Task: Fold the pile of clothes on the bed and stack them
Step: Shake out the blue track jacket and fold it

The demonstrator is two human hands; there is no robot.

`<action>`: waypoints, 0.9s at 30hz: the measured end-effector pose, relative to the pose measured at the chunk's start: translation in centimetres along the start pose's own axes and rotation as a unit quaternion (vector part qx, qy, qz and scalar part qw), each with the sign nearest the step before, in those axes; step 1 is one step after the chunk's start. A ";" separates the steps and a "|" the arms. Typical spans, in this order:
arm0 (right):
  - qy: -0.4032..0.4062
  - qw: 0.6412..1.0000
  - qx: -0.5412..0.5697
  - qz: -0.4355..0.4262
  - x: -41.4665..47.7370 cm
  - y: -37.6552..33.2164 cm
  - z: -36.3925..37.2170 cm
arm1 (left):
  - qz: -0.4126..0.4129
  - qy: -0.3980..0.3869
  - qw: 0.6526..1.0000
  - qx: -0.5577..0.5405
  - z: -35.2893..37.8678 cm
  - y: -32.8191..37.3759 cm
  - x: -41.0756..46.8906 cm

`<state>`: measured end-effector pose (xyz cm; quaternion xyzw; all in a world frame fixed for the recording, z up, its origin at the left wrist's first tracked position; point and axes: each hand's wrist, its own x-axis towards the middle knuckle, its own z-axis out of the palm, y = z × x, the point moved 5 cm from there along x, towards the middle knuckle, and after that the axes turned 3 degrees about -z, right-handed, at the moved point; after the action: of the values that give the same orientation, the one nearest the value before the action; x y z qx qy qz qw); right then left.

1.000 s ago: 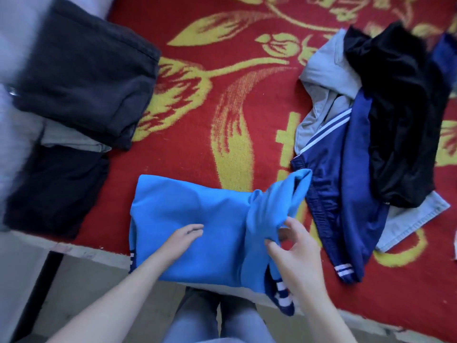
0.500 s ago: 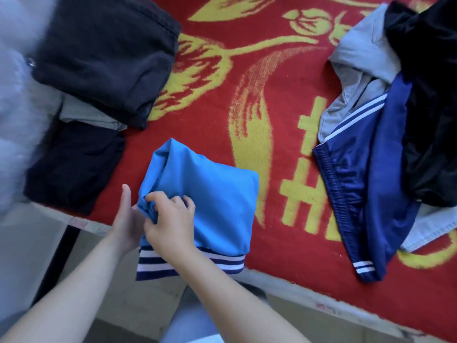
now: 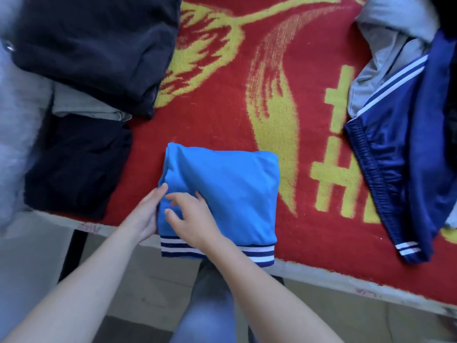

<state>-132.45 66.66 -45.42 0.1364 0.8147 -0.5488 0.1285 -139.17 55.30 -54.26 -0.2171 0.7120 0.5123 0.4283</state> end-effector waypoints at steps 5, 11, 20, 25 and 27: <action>0.364 0.905 -0.209 -0.074 -5.3 2.9 -5.6 | 0.087 0.034 0.990 0.102 2.6 2.4 -2.0; 0.116 0.898 -0.410 0.109 -3.8 9.8 -5.4 | 0.128 0.151 0.949 0.246 0.4 2.3 -2.9; -0.031 0.891 -0.419 0.175 -0.2 10.5 -4.5 | 0.436 0.071 0.570 0.693 3.9 -2.7 -5.6; 0.064 0.915 -0.393 0.072 -2.5 9.4 -6.3 | 0.365 0.005 0.551 0.751 4.0 -4.1 -3.6; 0.155 0.891 -0.425 -0.029 -5.4 9.1 -5.4 | 0.348 -0.013 0.555 0.755 4.3 -4.3 -3.4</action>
<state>-124.45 74.53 -49.31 0.1278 0.9834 -0.1252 0.0306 -132.44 57.15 -54.24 0.4569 0.8525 -0.1015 0.2327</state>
